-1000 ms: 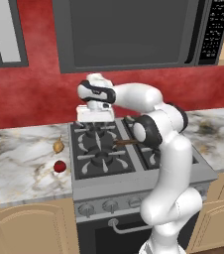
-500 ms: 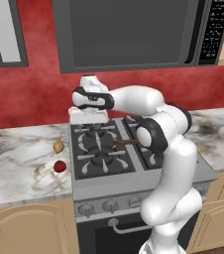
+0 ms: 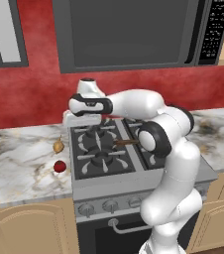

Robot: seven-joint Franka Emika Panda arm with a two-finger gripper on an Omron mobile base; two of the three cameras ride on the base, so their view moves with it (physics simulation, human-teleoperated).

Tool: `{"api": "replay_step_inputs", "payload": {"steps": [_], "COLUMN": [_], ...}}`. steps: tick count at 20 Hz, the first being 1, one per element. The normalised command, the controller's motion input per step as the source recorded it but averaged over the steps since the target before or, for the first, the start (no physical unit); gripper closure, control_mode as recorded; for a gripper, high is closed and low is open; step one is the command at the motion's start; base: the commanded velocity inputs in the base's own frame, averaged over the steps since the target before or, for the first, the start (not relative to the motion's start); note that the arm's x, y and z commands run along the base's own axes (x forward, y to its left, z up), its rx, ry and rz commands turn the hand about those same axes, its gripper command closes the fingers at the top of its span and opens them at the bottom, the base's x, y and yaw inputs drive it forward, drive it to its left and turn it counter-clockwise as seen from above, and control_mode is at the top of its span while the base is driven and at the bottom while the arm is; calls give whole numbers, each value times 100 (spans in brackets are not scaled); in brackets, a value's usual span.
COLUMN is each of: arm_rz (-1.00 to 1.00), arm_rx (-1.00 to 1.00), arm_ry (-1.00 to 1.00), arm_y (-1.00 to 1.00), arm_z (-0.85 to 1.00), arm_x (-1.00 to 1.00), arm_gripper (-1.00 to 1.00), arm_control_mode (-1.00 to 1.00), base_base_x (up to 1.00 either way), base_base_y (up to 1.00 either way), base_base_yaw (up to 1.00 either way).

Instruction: Place the pan on the front right burner on the stove. Then place the tomato and the onion in the pan and turn on the front right burner.

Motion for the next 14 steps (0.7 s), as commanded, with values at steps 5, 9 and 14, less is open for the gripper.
{"api": "replay_step_inputs", "payload": {"steps": [5,9,14], "arm_rz": [16,13,10], "arm_rx": [0,0,0], "arm_ry": [-12,-9,-3], "arm_y": [48,36,27], "arm_z": [2,0,-3], "arm_x": [3,5,8], "arm_gripper": [-100,-100,-100], "arm_control_mode": [-100,-100,-100], "base_base_x": [0,0,0], "base_base_y": [0,0,0], "base_base_yaw": [0,0,0]}}
